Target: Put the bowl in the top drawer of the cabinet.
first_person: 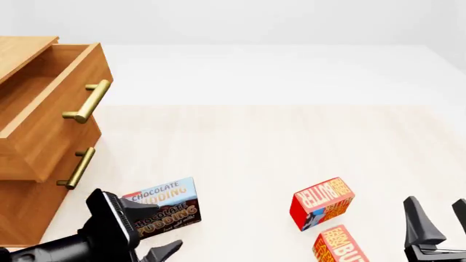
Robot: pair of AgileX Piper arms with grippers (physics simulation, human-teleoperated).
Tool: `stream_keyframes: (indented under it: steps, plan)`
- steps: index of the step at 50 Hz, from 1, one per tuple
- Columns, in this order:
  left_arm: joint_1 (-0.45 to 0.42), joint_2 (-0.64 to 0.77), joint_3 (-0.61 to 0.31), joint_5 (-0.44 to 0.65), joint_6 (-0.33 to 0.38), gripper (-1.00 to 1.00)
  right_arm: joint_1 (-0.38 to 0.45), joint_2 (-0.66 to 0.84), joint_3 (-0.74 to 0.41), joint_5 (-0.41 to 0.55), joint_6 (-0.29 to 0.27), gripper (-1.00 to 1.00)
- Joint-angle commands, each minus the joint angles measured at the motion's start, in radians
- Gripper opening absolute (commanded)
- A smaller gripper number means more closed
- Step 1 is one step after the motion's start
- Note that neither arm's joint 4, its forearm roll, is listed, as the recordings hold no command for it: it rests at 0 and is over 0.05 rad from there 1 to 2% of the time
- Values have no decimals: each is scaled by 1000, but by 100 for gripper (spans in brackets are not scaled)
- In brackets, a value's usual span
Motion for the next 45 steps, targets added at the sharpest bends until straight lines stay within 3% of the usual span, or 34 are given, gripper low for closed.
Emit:
stream_keyframes:
  steps: [1, 11, 20, 45]
  plan:
    - [-53, 95, 23, -35, -25, 100, -2, -2, 0, 1, 4, 100]
    - [-98, 98, 23, -26, -62, 100, -1, -5, 0, 3, 7, 100]
    - [-134, 170, 66, -116, -94, 100, 0, -12, 0, 5, 10, 100]
    - [-219, 237, 91, -201, -183, 100, 0, -16, 0, 6, 10, 100]
